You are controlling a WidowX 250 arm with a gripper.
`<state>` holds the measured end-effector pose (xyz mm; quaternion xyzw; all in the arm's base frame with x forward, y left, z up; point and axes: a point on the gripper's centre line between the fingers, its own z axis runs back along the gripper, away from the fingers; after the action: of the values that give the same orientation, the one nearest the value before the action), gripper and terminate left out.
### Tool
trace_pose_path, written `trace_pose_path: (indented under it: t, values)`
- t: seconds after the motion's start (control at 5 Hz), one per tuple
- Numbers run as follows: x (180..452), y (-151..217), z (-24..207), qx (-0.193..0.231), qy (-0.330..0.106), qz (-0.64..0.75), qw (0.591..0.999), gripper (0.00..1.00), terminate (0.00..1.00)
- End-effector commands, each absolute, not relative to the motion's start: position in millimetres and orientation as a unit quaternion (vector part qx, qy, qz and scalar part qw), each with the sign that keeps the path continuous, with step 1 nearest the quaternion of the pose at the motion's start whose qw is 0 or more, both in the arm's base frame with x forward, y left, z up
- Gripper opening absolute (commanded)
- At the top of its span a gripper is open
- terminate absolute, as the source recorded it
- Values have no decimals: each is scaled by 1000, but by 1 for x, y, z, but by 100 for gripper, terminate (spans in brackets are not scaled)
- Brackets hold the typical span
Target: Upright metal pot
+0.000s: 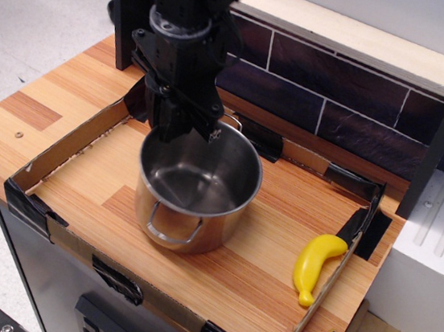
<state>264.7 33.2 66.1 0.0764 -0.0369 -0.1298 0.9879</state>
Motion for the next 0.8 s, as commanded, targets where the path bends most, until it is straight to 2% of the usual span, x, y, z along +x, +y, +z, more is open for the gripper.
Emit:
trace_pose_path:
  t: [0.0,0.2,0.4,0.6]
  values:
    - [276,38,96,116,-63,-111,985,100,0]
    - [274,34,114,120,-47,-102,986,100,0]
    - [272,21,152,99,-48,-92,990,100,0]
    - [270,11,172,80,-49,-96,991,100,0]
